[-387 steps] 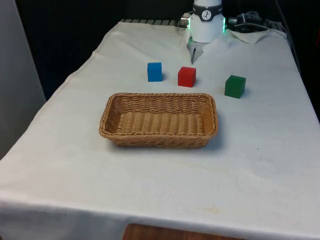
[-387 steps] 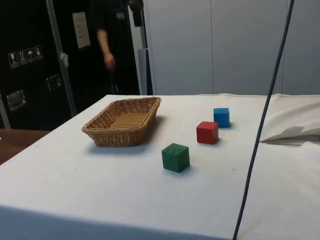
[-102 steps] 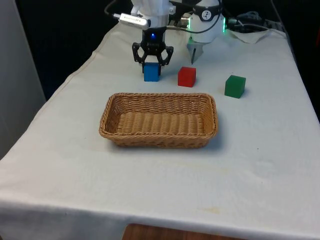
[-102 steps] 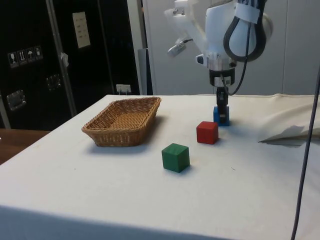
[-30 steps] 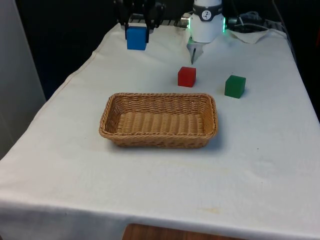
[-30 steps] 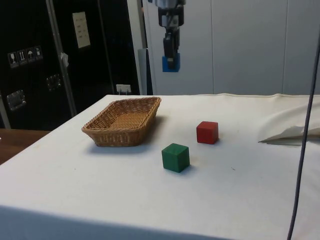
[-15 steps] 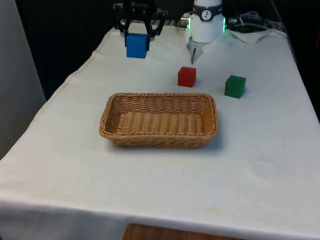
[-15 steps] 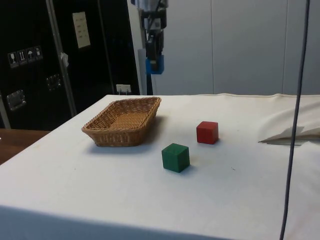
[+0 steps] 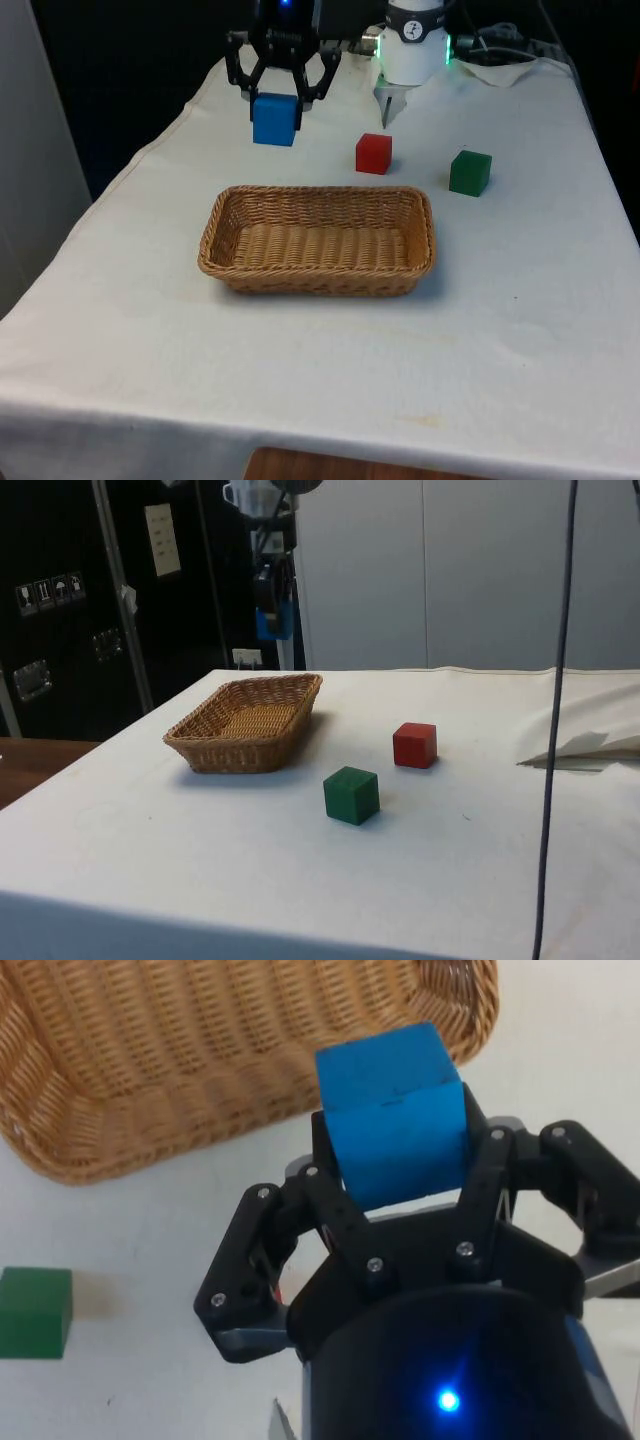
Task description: Pick up the blue cube and place it into the basket.
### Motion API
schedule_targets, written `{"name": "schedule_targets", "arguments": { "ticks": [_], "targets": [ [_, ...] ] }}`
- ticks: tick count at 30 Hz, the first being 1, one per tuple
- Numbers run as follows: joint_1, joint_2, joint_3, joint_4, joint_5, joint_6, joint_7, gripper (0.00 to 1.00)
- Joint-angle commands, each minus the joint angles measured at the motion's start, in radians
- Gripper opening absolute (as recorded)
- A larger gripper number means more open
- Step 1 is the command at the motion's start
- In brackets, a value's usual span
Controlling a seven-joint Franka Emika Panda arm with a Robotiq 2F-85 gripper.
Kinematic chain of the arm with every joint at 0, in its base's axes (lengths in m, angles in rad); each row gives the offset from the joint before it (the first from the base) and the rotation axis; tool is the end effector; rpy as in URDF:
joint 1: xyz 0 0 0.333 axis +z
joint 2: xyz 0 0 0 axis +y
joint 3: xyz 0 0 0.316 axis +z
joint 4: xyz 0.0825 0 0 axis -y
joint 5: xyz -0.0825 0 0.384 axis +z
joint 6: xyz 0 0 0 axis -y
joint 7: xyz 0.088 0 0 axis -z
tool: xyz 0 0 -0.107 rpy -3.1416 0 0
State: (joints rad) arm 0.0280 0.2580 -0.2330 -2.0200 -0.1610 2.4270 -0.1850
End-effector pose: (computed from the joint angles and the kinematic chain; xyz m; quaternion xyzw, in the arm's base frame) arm 0.5969 -0.1195 0.3421 0.9920 0.0525 0.0580 0.0994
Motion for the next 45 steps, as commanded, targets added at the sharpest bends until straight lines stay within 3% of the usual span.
{"name": "schedule_targets", "arguments": {
  "ticks": [1,10,17,19,20,23,27,28,29,36,37,38,45],
  "targets": [
    [0.002,0.016,0.005,0.017,0.007,-0.007,0.006,0.02],
    [0.001,0.068,0.022,0.066,0.003,0.000,0.029,0.02],
    [-0.005,0.140,0.045,0.127,0.059,0.002,0.018,0.02],
    [0.001,0.145,0.038,0.131,0.051,0.003,0.026,0.02],
    [-0.007,0.163,0.049,0.147,0.080,0.002,0.010,0.02],
    [-0.008,0.184,0.052,0.163,0.103,0.001,-0.001,0.02],
    [-0.008,0.203,0.053,0.175,0.139,0.002,-0.020,0.02],
    [0.001,0.200,0.040,0.173,0.118,0.003,-0.006,0.02],
    [-0.008,0.209,0.053,0.177,0.157,0.001,-0.032,0.02],
    [-0.009,0.225,0.053,0.179,0.230,-0.009,-0.077,0.02],
    [0.001,0.222,0.041,0.175,0.213,-0.002,-0.065,0.02],
    [-0.009,0.227,0.054,0.180,0.239,-0.010,-0.083,0.02],
    [-0.007,0.258,0.052,0.192,0.298,-0.015,-0.121,0.02]
  ]
}}
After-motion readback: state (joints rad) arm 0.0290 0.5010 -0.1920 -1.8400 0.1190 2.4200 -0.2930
